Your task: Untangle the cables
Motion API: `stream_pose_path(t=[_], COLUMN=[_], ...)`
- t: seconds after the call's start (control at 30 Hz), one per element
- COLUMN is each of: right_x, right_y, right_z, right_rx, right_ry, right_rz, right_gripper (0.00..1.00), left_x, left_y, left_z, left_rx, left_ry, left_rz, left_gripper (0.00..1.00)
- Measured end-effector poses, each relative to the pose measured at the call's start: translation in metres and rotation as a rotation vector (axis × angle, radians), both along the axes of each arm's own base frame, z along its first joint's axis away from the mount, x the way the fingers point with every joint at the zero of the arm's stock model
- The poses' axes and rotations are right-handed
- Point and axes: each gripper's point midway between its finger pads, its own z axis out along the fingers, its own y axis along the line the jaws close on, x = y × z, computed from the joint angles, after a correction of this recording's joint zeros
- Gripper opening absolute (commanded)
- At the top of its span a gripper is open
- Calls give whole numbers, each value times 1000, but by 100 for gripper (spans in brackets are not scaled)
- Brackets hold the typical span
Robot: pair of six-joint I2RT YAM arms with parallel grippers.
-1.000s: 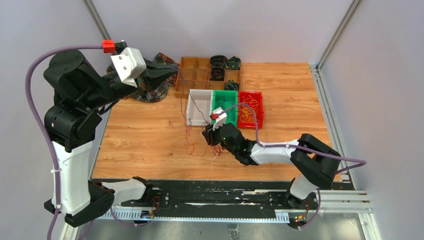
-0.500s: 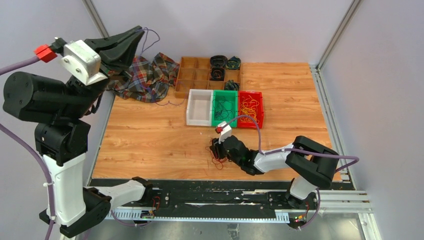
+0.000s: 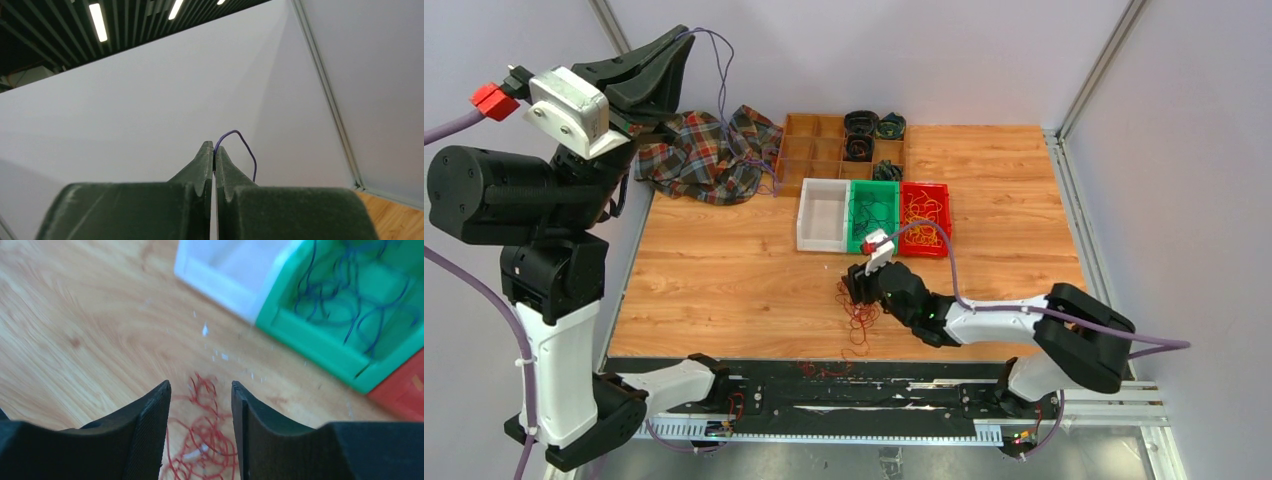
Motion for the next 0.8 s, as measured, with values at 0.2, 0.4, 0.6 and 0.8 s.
stream_pose_path(t=[0.2,0.4,0.6,0.8], right_x=[19,28,30,47], right_y=[7,-7,-22,-56], right_z=[77,115,142,149], right_rx=[106,129,134,115], right_ry=[-122,-181,-236,-244], right_rz=[-30,-58,-81,-211], right_gripper=[45,52,51,48], left_x=[3,15,36,75], left_y=[-11,-28,-52,-81], left_z=[-14,-49,-104,-169], left_rx=[51,135,229,289], left_ry=[28,112,248,404], left_rz=[-36,-91,-166,-218], left_gripper=[0,0,0,1])
